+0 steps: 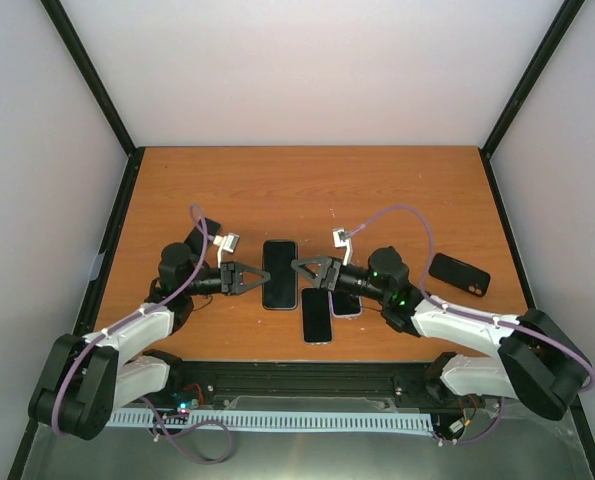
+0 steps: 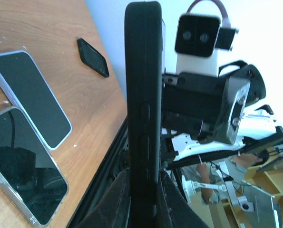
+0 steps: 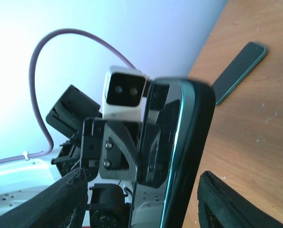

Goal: Put the phone into the phone case

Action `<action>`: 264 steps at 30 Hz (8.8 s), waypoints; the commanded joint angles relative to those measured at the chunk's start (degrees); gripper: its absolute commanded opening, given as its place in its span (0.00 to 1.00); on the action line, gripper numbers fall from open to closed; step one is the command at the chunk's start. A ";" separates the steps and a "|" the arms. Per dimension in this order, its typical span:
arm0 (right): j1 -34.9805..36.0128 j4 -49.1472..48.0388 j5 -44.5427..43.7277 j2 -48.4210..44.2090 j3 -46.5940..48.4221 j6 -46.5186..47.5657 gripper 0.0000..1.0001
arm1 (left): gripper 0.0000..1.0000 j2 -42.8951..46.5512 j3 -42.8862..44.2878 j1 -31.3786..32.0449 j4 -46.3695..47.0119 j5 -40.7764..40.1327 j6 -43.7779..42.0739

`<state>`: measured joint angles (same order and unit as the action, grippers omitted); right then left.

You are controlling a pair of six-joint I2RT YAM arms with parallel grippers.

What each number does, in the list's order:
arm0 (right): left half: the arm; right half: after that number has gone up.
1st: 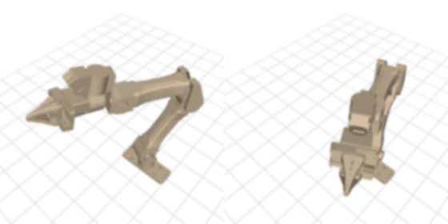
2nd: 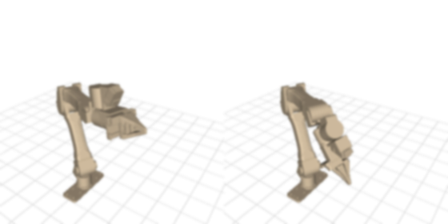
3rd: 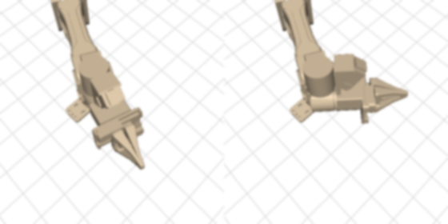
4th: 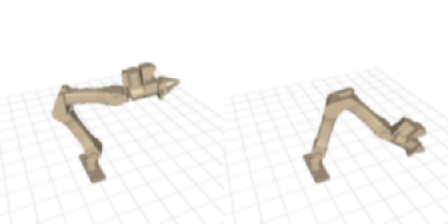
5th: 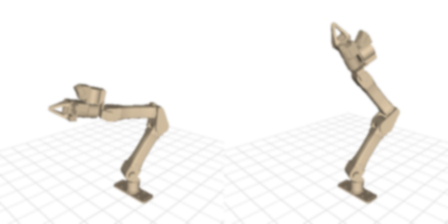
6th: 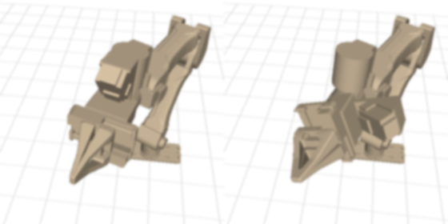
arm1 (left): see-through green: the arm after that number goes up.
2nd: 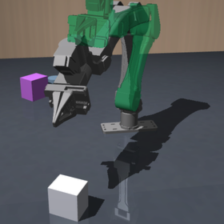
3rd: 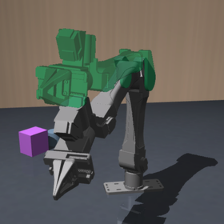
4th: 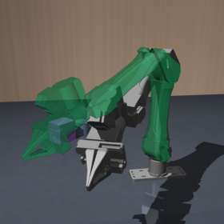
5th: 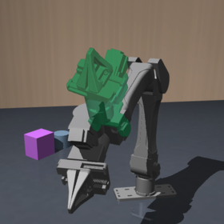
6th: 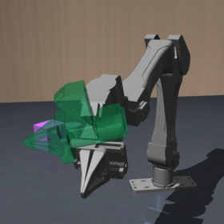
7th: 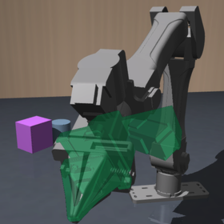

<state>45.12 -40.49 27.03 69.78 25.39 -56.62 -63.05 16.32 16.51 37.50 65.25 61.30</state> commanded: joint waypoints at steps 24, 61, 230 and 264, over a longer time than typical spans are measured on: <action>-4.01 15.15 1.66 -1.43 11.42 5.97 0.05 | 0.00 1.27 10.57 0.19 -23.61 4.71 -17.88; -2.15 -7.36 10.79 3.97 -1.90 -10.15 0.27 | 0.00 -4.90 8.27 0.21 0.26 -6.31 0.42; 14.04 35.93 -6.34 18.48 19.81 75.66 0.03 | 0.99 -30.24 41.98 -29.79 -55.53 -50.74 -21.09; 15.43 47.07 0.00 25.64 21.72 87.07 0.16 | 0.99 -48.38 51.28 -29.79 -55.10 -45.32 -27.45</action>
<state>60.20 6.04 30.85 95.77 46.39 29.74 -109.62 67.81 -13.08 -16.75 18.11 33.91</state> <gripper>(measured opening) 0.114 0.994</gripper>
